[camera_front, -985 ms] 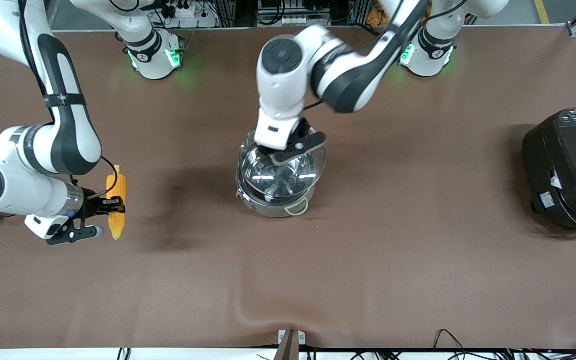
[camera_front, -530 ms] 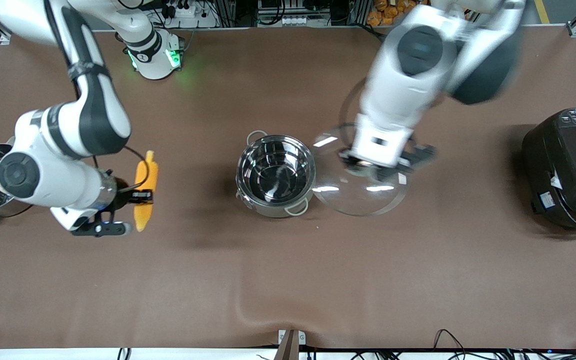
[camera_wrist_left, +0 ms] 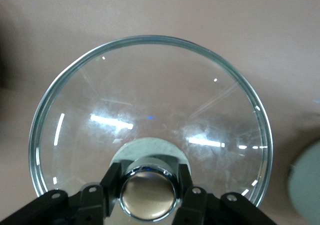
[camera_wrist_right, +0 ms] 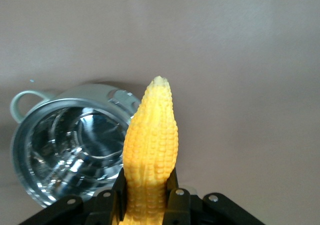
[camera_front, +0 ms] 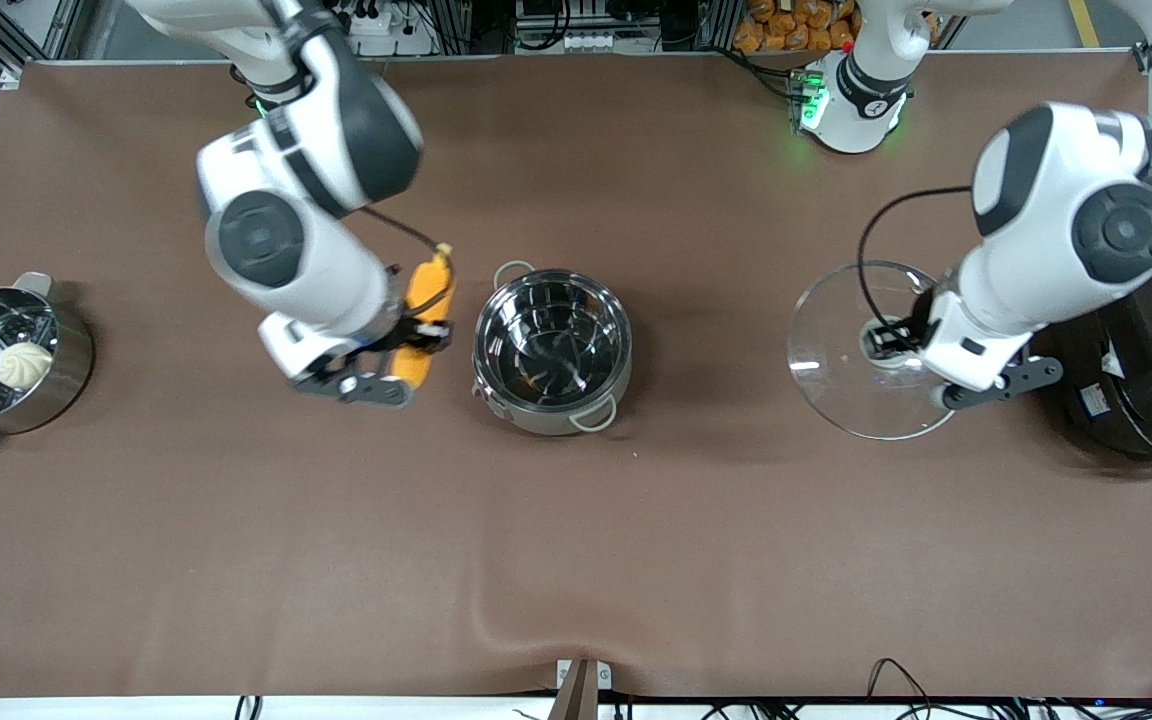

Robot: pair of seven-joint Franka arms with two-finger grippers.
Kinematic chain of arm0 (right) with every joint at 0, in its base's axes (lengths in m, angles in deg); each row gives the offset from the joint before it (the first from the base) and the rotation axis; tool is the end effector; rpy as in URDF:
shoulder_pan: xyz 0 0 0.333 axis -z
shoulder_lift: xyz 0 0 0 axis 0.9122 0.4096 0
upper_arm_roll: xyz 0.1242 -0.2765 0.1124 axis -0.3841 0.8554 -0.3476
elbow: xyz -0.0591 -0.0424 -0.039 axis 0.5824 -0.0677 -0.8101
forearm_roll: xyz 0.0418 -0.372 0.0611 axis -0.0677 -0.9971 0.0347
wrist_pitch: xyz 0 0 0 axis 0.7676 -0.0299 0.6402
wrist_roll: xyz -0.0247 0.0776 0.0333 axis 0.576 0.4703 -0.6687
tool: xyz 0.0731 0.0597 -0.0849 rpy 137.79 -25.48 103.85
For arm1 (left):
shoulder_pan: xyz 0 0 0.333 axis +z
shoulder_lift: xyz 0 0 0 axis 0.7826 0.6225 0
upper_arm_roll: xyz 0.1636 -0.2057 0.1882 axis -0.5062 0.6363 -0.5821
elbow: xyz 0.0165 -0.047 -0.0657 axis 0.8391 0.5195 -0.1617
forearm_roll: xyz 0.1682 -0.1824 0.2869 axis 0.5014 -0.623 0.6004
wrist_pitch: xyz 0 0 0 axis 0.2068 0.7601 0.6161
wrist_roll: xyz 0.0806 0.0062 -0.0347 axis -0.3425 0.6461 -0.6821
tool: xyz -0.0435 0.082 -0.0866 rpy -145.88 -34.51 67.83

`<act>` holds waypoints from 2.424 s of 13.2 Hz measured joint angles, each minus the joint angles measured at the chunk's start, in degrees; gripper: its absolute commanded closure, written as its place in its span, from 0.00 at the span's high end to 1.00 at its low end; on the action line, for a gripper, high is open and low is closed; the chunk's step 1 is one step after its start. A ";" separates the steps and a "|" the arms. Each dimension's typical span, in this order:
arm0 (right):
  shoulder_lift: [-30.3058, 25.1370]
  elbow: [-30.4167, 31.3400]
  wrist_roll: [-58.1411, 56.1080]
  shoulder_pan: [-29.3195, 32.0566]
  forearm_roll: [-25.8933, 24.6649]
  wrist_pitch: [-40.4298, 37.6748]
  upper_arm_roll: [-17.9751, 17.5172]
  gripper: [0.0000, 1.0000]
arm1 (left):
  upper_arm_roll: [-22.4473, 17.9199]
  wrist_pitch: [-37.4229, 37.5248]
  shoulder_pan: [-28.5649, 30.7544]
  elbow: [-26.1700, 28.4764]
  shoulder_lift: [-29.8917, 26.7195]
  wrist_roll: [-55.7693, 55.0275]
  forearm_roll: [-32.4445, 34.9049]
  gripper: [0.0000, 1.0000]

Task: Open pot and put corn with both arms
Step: 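Lower the corn into the pot while the left gripper sets the lid down, then open the right gripper over the pot while the left gripper releases the lid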

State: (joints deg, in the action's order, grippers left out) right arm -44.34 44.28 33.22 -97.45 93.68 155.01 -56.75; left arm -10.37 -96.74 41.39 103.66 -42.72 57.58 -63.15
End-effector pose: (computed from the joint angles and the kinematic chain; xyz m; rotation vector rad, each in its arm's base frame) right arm 0.5757 0.3387 0.4561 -3.0821 0.2822 0.2161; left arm 0.5784 -0.1159 0.4209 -3.0916 -0.4067 0.1902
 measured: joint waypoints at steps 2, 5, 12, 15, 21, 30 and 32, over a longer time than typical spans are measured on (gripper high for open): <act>0.75 0.06 3.27 -1.85 -0.07 1.84 0.03 0.03 | 0.03 -9.37 2.01 9.01 -0.37 0.32 0.01 0.00; 3.01 0.93 6.21 -4.47 -0.26 6.70 0.09 0.03 | 0.03 -23.68 3.56 20.41 -0.47 1.29 0.85 0.00; 7.02 3.50 14.84 -12.96 -3.09 13.79 0.26 0.05 | 0.08 -41.66 4.90 30.84 2.73 1.37 1.00 0.00; 8.79 3.67 14.90 -13.03 -3.37 16.23 0.51 0.05 | 0.09 -42.83 4.92 30.44 4.54 1.37 1.00 0.00; 12.61 4.34 14.92 -13.01 -4.48 21.06 1.10 0.96 | 0.14 -42.83 4.95 28.88 5.37 1.37 1.00 1.00; 8.19 3.35 15.13 -10.25 -4.47 17.03 1.81 1.00 | 0.35 -12.94 5.62 10.06 -7.37 1.74 1.00 1.00; 4.56 3.23 15.13 -8.64 -4.10 12.71 1.82 1.00 | 0.62 -5.10 5.59 5.19 -8.57 2.35 1.01 1.00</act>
State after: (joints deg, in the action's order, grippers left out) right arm -39.78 47.51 48.36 -106.09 89.58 167.72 -54.93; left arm -9.76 -101.84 46.99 108.84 -51.29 59.93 -62.15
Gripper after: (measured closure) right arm 0.000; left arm 0.000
